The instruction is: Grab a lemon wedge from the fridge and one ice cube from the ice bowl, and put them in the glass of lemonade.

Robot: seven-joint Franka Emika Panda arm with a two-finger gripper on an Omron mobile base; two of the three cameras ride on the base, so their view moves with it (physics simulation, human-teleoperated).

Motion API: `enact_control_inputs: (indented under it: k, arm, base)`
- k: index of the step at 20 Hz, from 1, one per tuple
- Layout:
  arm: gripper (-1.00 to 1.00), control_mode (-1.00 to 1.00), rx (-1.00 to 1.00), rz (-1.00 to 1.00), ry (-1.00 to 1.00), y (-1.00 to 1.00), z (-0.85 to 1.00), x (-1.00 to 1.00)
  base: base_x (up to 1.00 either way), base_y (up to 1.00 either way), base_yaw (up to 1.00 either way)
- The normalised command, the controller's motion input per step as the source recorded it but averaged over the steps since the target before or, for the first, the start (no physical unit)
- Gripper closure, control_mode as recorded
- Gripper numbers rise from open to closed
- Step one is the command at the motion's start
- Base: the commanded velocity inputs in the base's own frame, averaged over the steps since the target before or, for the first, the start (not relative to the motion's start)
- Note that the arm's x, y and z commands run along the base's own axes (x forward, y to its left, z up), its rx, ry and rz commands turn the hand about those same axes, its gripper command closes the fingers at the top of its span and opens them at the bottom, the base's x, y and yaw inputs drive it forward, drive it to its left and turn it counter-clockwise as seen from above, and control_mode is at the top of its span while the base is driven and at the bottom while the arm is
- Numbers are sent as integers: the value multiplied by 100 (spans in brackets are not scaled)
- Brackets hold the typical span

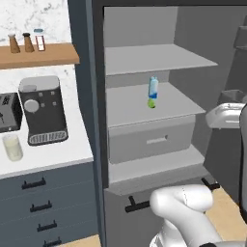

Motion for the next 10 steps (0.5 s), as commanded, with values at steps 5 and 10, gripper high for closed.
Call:
enact_control_inputs:
  k: [5, 10]
  arm:
    - [-100, 100, 0, 0, 0, 0, 0, 0]
    - [-100, 100, 0, 0, 0, 0, 0, 0]
  base:
    - [39, -39, 36]
    - [28, 15, 9]
